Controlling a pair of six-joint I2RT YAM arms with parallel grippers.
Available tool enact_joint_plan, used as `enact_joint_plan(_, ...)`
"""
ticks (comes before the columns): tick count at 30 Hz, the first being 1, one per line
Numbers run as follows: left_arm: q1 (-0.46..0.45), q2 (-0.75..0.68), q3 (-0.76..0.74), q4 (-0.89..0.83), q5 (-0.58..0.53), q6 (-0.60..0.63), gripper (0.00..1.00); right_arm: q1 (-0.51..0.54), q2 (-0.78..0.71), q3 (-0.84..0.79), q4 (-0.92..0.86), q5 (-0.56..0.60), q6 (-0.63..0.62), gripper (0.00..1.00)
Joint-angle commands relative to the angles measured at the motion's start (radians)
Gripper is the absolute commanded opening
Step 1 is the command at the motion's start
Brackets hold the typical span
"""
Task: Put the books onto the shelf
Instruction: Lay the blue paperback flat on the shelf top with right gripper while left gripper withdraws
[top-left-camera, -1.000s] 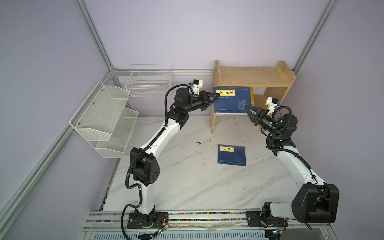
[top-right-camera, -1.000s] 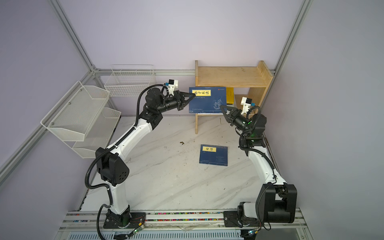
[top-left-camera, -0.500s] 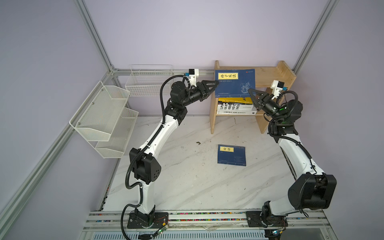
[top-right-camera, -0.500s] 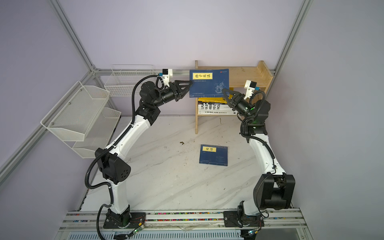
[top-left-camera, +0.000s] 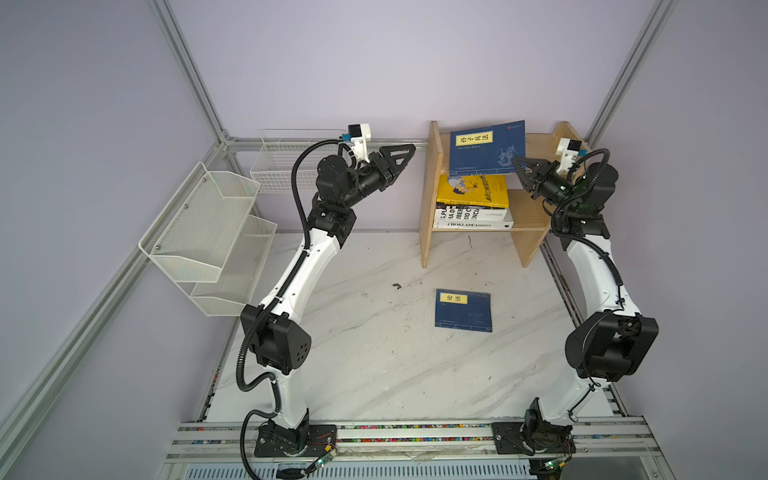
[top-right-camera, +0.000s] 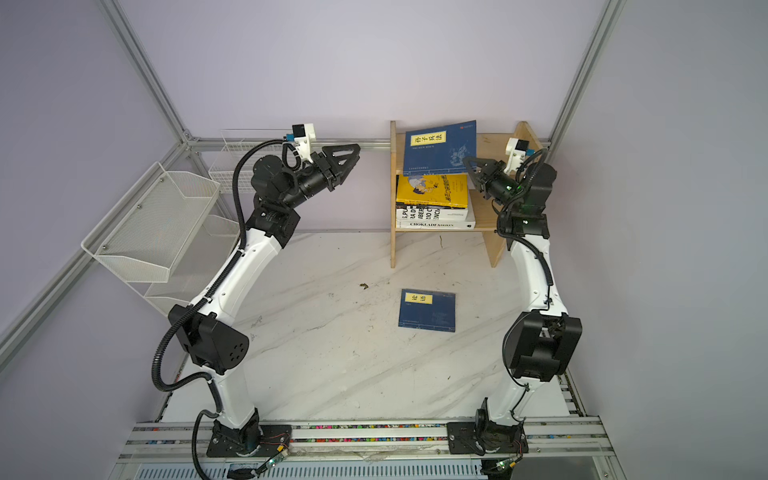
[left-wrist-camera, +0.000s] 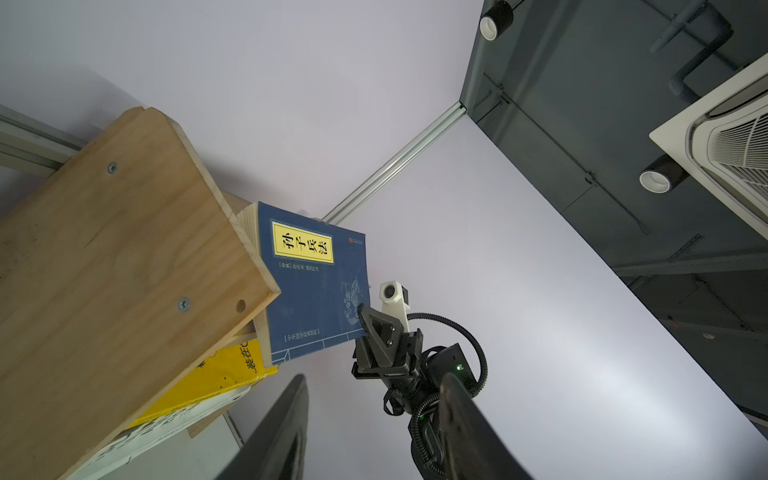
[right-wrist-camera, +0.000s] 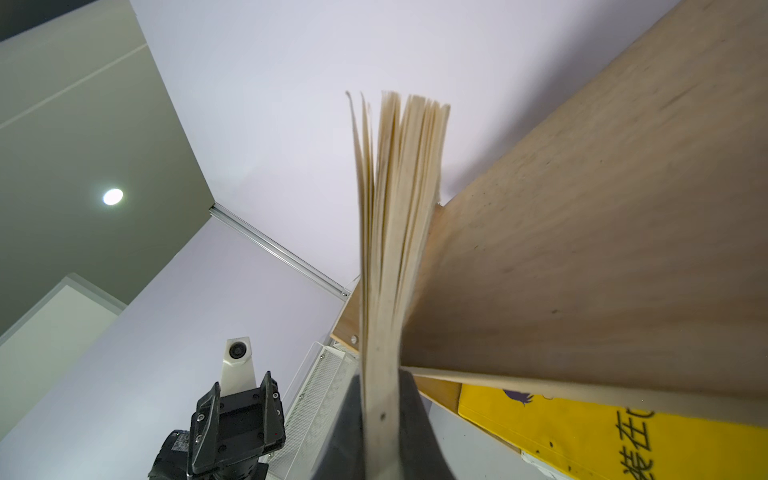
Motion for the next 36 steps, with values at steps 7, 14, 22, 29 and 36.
enact_joint_plan(7, 0.002, 0.032, 0.011, 0.003, 0.002, 0.021, 0.5, 0.005, 0.07, 0.101, -0.022, 0.019, -0.02, 0.14)
enact_joint_plan(14, 0.006, 0.061, 0.016, 0.01, 0.016, -0.002, 0.5, 0.029, 0.123, 0.168, -0.076, 0.014, -0.038, 0.17)
enact_joint_plan(22, 0.014, 0.083, 0.017, 0.036, 0.032, -0.032, 0.5, 0.069, 0.19, 0.279, -0.175, 0.005, -0.098, 0.23)
enact_joint_plan(29, 0.023, 0.082, 0.003, 0.043, 0.041, -0.036, 0.51, 0.068, 0.177, 0.281, -0.22, 0.072, -0.151, 0.39)
enact_joint_plan(36, 0.03, 0.08, -0.002, 0.04, 0.051, -0.03, 0.52, 0.069, 0.126, 0.32, -0.485, 0.294, -0.371, 0.54)
